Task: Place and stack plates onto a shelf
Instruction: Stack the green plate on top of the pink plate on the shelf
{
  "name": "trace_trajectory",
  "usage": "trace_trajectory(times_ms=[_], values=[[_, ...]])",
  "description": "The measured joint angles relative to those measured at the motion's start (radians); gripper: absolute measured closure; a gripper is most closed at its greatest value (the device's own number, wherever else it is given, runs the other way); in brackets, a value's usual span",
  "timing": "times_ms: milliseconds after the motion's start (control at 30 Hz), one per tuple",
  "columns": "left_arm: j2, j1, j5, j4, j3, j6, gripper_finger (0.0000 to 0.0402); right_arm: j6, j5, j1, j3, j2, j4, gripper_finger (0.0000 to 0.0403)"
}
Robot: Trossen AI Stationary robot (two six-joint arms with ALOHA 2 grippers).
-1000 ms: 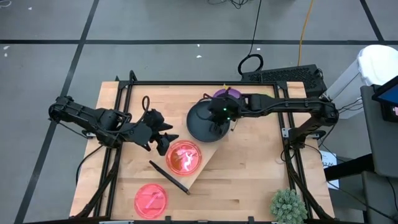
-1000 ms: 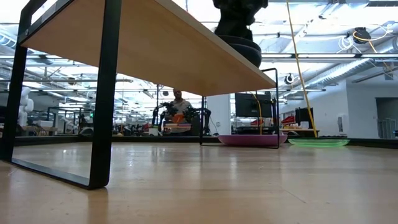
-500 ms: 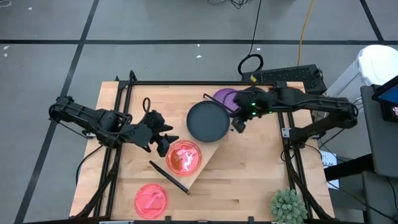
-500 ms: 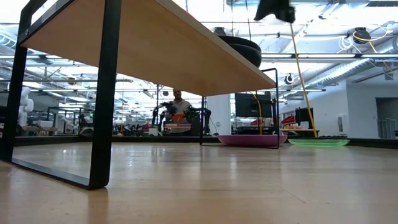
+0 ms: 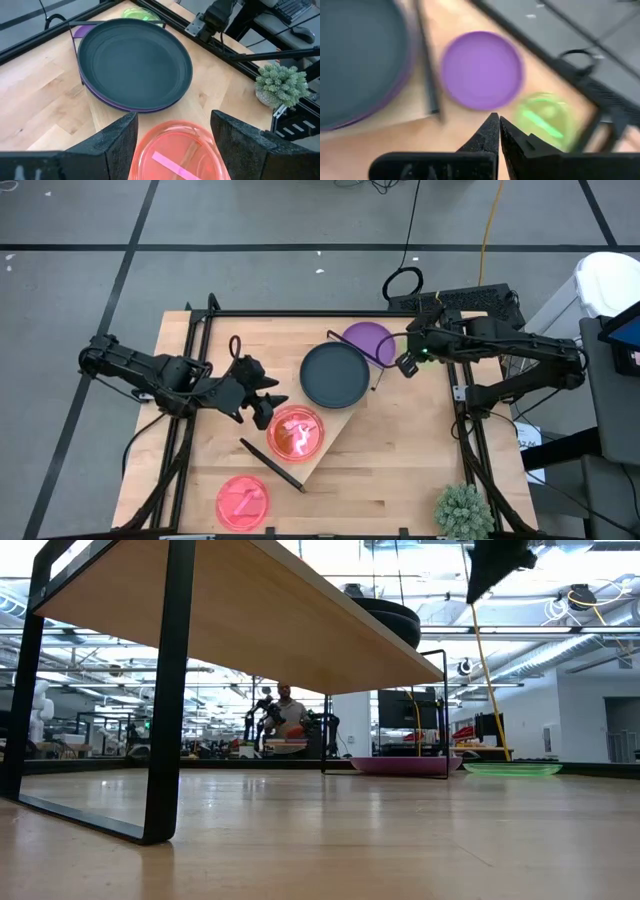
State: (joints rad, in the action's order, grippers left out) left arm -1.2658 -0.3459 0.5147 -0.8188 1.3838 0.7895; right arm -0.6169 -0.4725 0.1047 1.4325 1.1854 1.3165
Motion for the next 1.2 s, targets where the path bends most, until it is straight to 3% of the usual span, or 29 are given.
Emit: trace_trajectory(times_ms=[200,333,600,1200], values=[[-0.015,0.027,-0.015,-0.013,0.0,0.047,0.0147,0.02,-0.012,0.055,-0.146,-0.034,-0.029,0.0403],[-0.02,0.029,-0.075,-0.039,0.0,0.078,0.0147,-0.005,0.024,0.071,-0.292,-0.09,-0.129,0.0403],[-0.018,0.031,-0.086,-0.053,0.0,0.106,0.0147,0.02,0.039,0.093,-0.517,-0.187,-0.286,0.0398],[-0.018,0.061,-0.088,-0.154,0.0,0.136,0.0147,0.06,0.086,0.25,-0.805,-0.194,-0.512,0.0279]])
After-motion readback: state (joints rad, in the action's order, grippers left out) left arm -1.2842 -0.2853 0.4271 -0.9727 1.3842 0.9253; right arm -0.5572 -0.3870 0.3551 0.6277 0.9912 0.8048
